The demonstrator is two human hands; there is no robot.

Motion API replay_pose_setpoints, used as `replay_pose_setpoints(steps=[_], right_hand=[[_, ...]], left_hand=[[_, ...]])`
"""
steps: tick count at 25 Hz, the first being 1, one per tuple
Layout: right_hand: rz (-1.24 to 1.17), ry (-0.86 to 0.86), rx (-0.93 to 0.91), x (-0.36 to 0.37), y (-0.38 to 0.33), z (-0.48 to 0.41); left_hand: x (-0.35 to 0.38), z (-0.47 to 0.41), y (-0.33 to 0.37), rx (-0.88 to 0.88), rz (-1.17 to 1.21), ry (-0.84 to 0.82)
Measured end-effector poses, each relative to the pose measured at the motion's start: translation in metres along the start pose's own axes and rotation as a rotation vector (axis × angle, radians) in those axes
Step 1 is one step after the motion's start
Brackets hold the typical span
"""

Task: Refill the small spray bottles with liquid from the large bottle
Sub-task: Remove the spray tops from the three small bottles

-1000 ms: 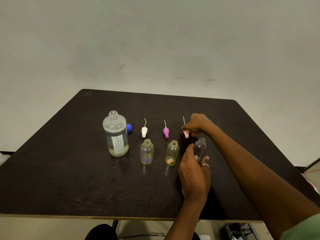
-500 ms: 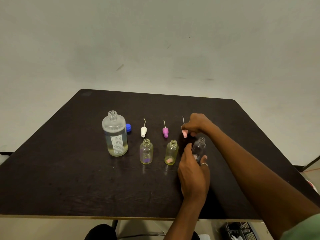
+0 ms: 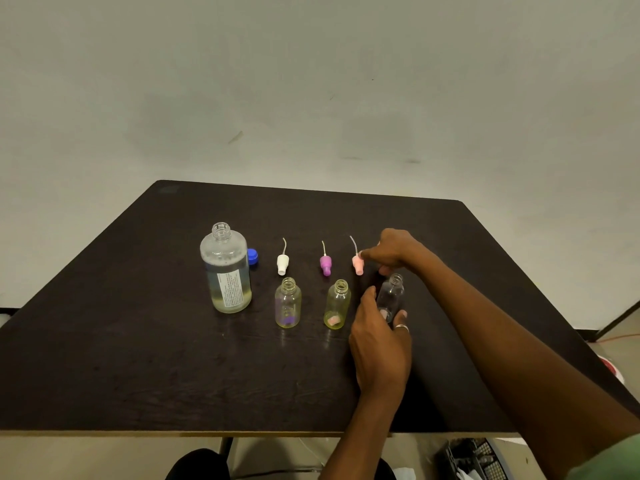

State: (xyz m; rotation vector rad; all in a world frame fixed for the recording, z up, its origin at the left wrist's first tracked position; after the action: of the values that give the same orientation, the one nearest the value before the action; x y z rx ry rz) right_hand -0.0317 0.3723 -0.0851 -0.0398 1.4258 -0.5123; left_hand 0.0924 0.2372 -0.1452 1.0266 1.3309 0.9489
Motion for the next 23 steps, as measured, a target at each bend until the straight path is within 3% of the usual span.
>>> replay_pose_setpoints(steps=[13,23], right_hand=[[-0.003,0.050,-0.020,-0.025,0.006,0.043],[-0.001,0.140,-0.294,-0.060,-0.050,0.088]], left_hand=[[-0.006,0.006,0.003,0.000,-0.009,-0.023],[-0.073,0.049,-0.014,0.098,-0.036,-0.032]])
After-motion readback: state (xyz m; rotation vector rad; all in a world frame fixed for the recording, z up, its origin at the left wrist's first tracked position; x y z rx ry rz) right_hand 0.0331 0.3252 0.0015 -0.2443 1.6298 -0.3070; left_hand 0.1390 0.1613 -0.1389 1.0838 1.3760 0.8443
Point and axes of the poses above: each hand's wrist, its own z-axis away from the middle knuckle, its own x-axis out of the palm, y = z × x, the point moved 5 cm from there along -z, towards the middle knuckle, and after that the axes turned 8 degrees about -x, right-handed, at the moved point
